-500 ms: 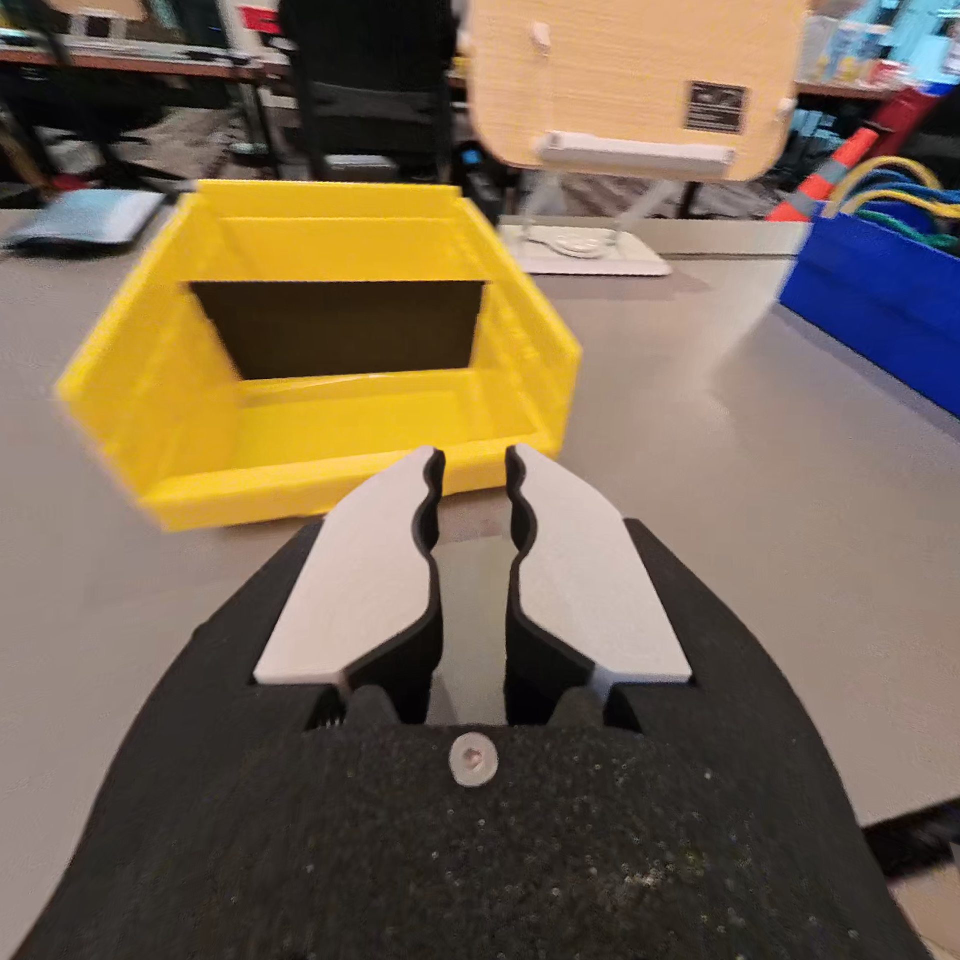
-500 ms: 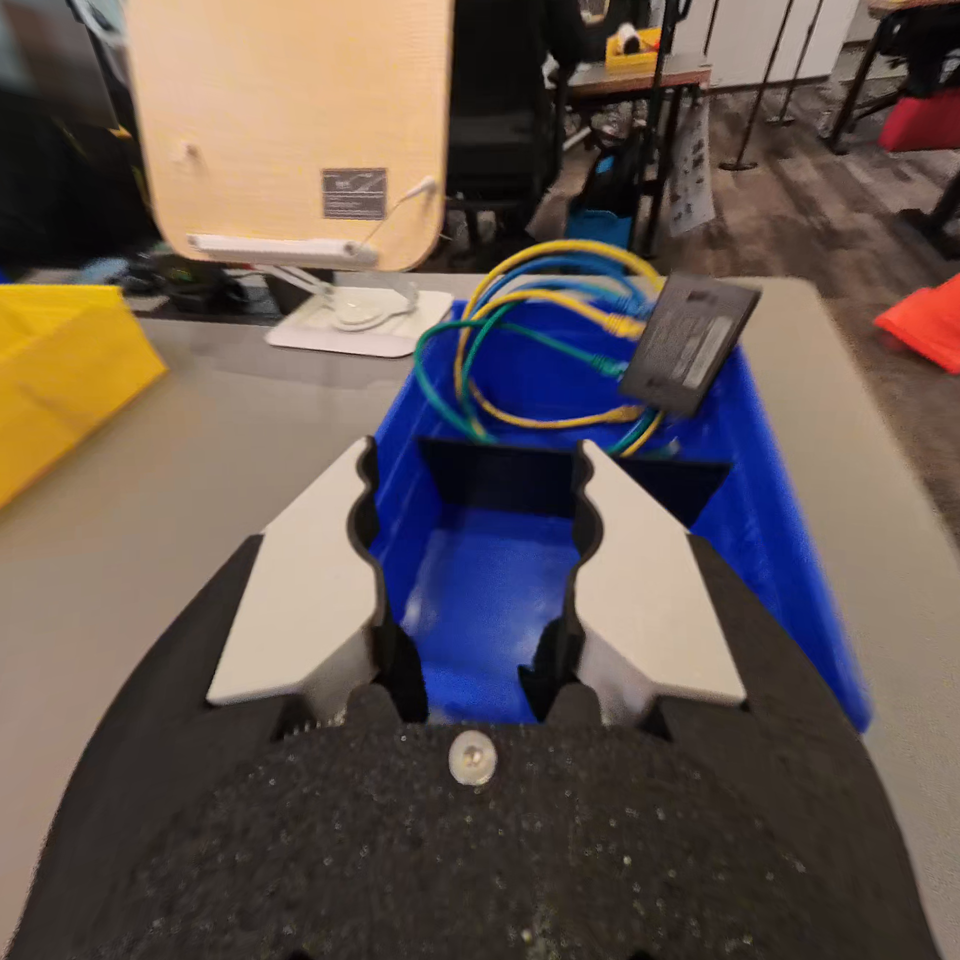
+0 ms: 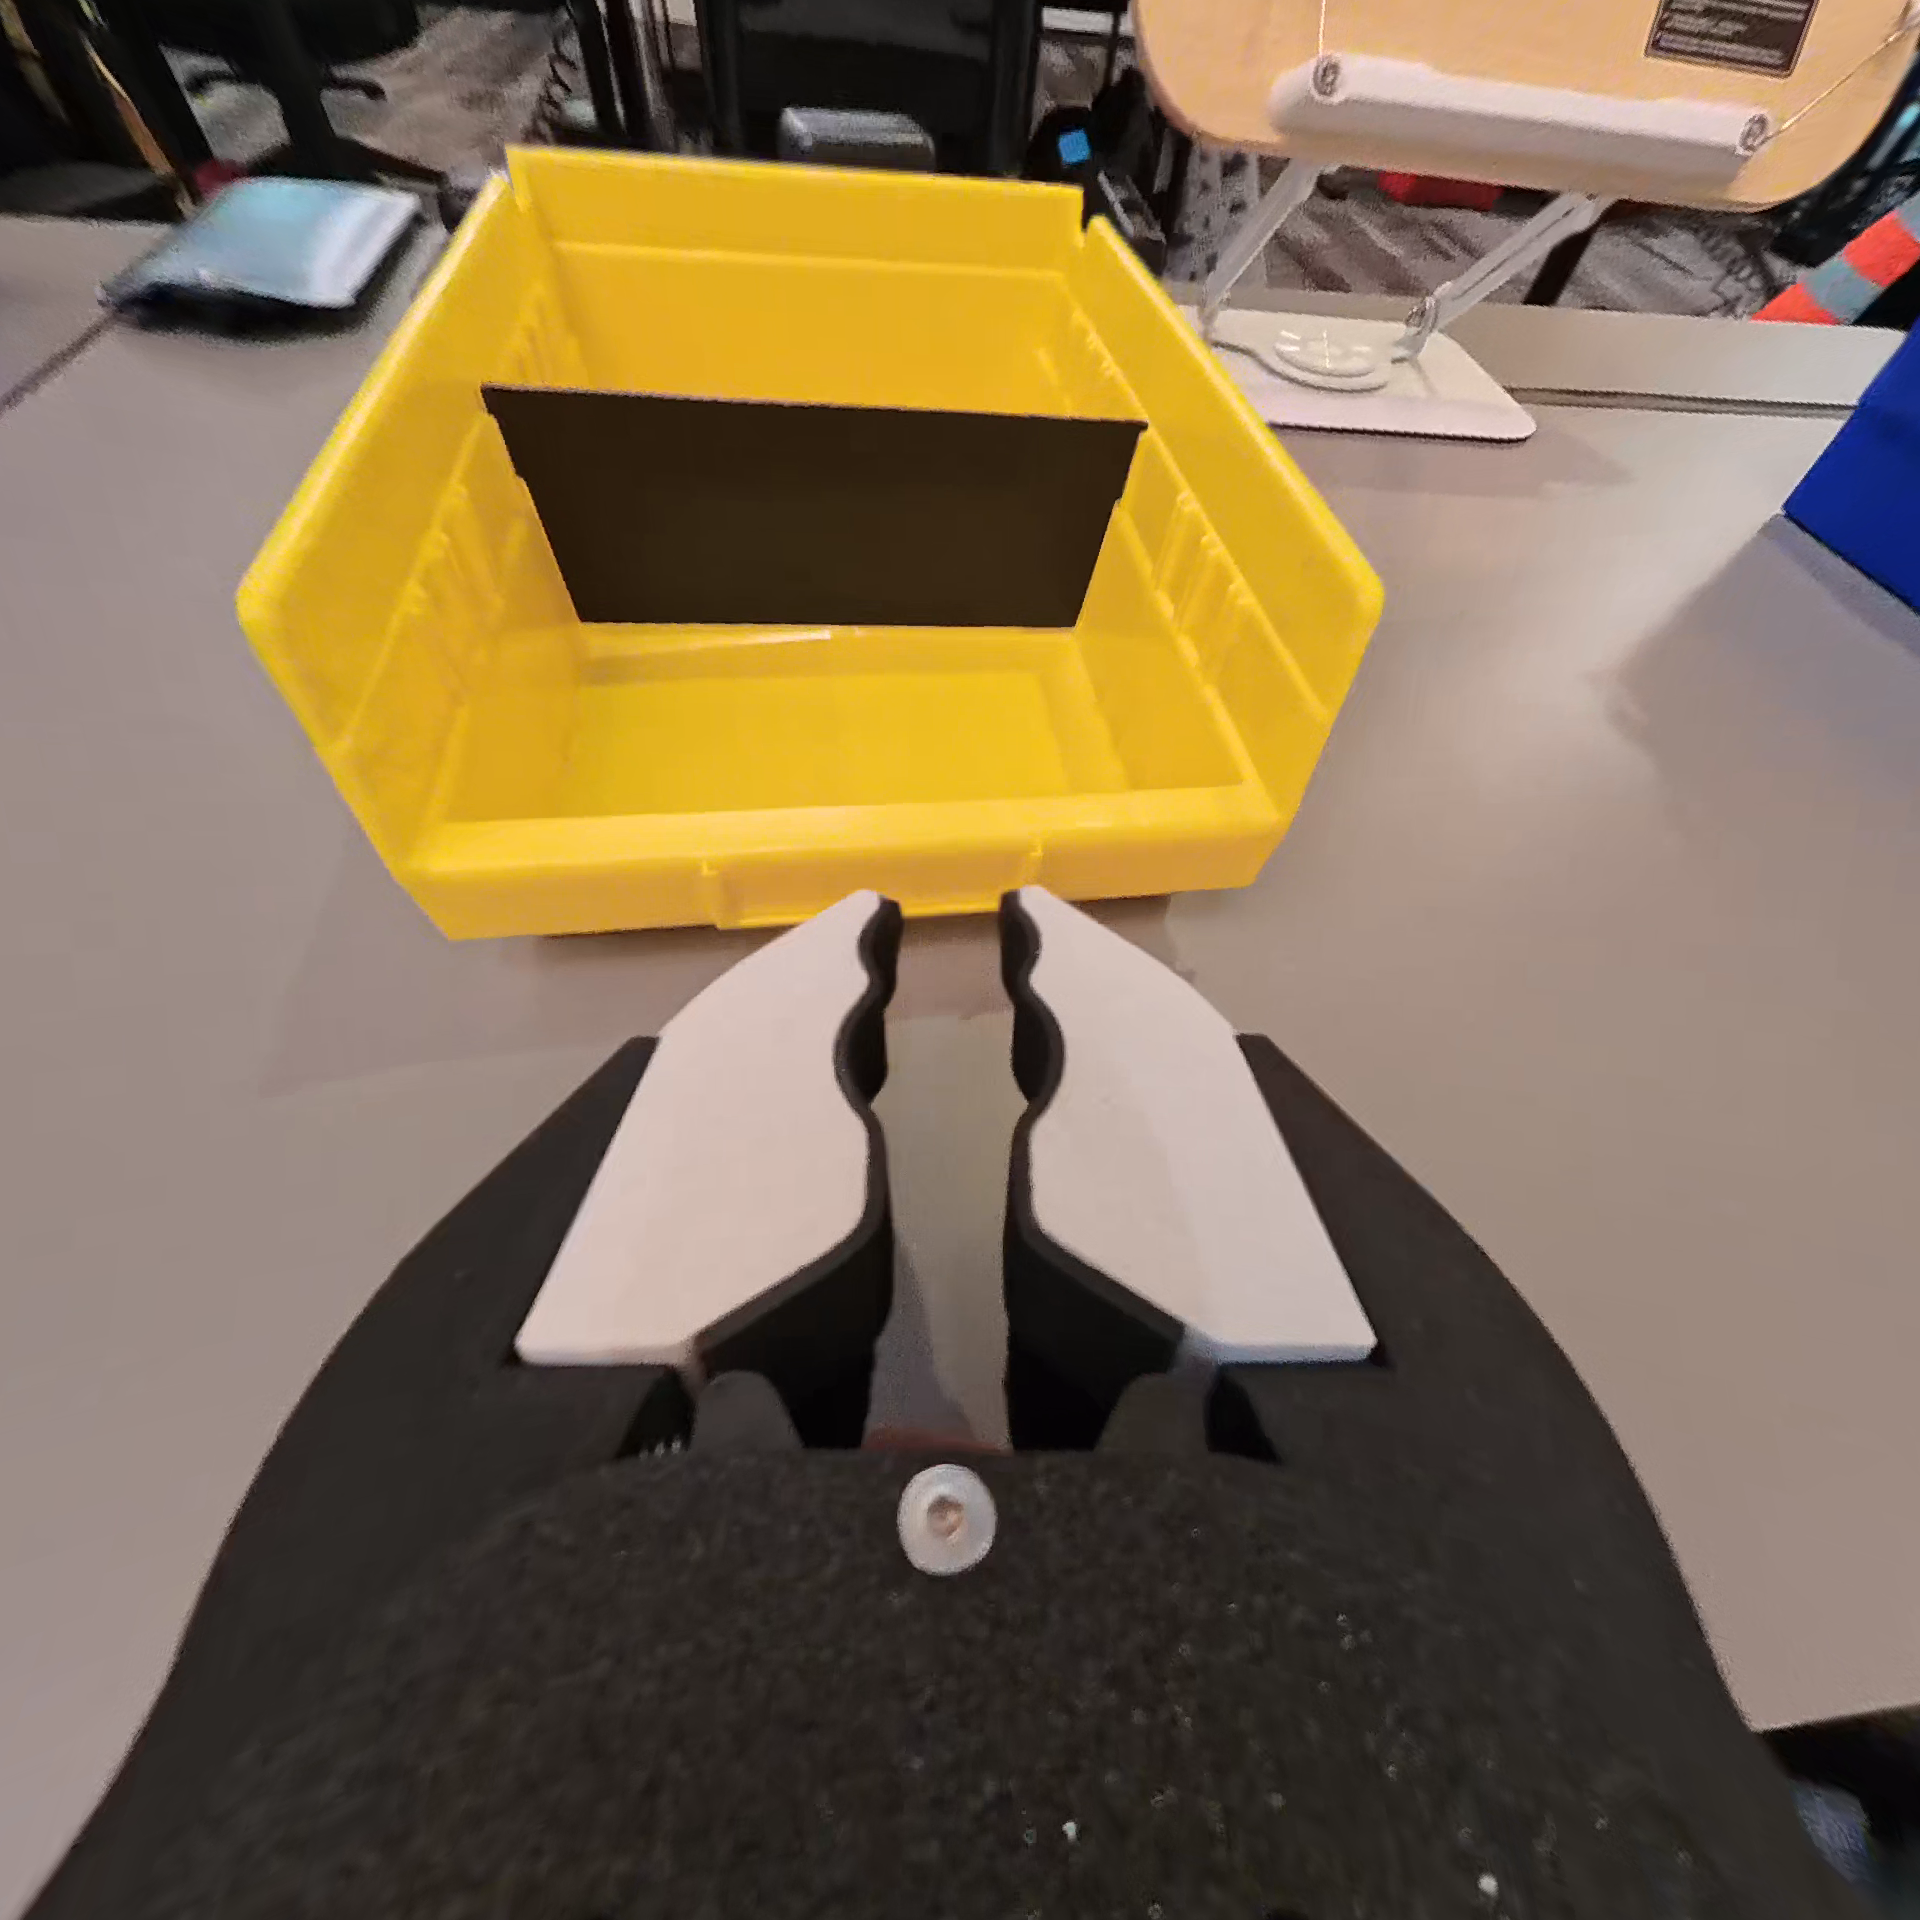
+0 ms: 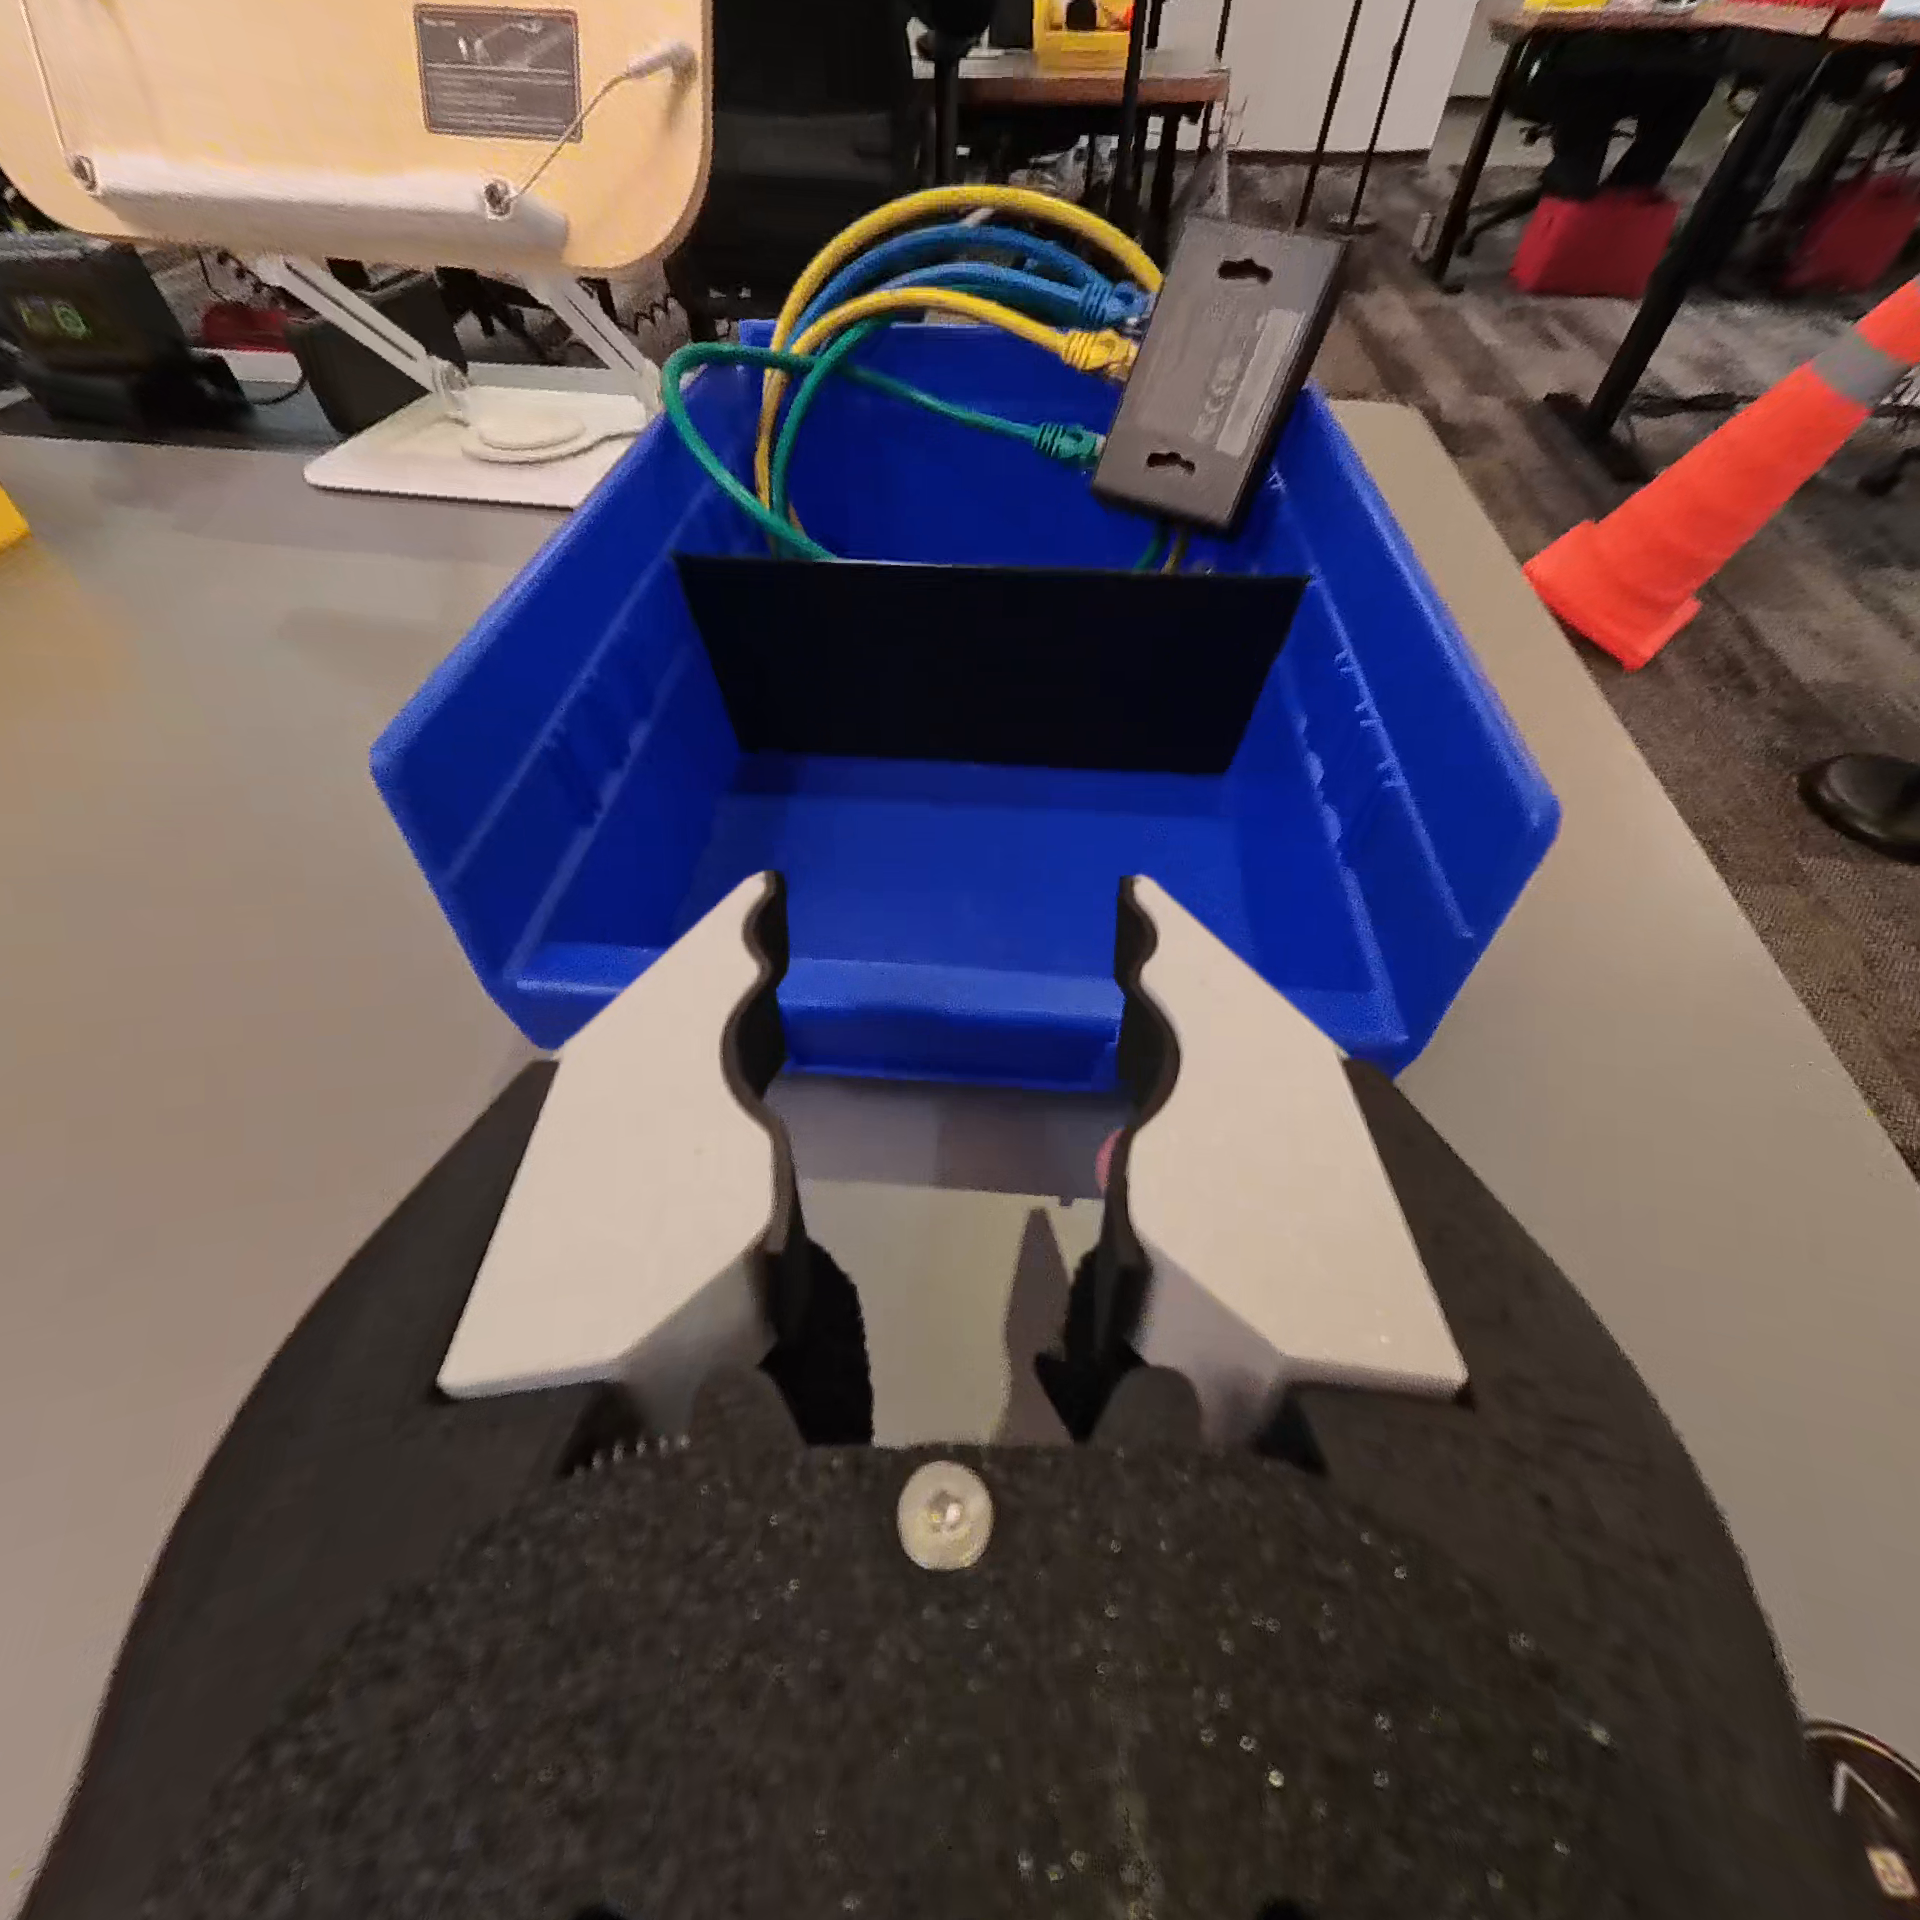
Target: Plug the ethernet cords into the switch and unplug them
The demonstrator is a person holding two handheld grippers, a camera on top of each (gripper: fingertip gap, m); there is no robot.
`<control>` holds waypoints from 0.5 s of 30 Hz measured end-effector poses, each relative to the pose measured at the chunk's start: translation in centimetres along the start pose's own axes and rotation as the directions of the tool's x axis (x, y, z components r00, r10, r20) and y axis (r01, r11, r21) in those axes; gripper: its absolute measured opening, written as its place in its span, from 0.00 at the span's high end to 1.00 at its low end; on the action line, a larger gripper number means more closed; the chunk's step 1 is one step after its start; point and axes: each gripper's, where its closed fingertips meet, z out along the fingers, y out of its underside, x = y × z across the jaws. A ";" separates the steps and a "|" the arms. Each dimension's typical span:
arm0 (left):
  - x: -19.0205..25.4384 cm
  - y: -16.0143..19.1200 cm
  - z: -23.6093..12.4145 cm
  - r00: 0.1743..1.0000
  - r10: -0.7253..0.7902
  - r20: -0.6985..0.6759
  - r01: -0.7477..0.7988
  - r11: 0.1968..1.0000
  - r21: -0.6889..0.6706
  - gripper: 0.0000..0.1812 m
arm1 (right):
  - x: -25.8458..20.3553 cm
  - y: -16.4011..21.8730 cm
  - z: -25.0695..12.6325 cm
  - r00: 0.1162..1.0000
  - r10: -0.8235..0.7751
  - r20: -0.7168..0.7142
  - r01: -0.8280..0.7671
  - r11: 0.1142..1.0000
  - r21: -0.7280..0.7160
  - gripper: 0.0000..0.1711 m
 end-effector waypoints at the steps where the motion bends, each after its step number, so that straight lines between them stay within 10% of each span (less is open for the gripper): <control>1: 0.2 -0.3 -0.2 1.000 0.017 0.008 -0.018 1.000 0.017 0.87 | 0.0 -0.2 0.0 1.000 0.000 -0.005 0.000 1.000 0.007 0.64; 15: 2.1 -1.1 0.1 0.980 0.164 0.109 -0.175 0.980 0.095 0.83 | 0.2 -0.3 0.5 0.999 0.044 0.007 -0.044 0.999 0.011 0.64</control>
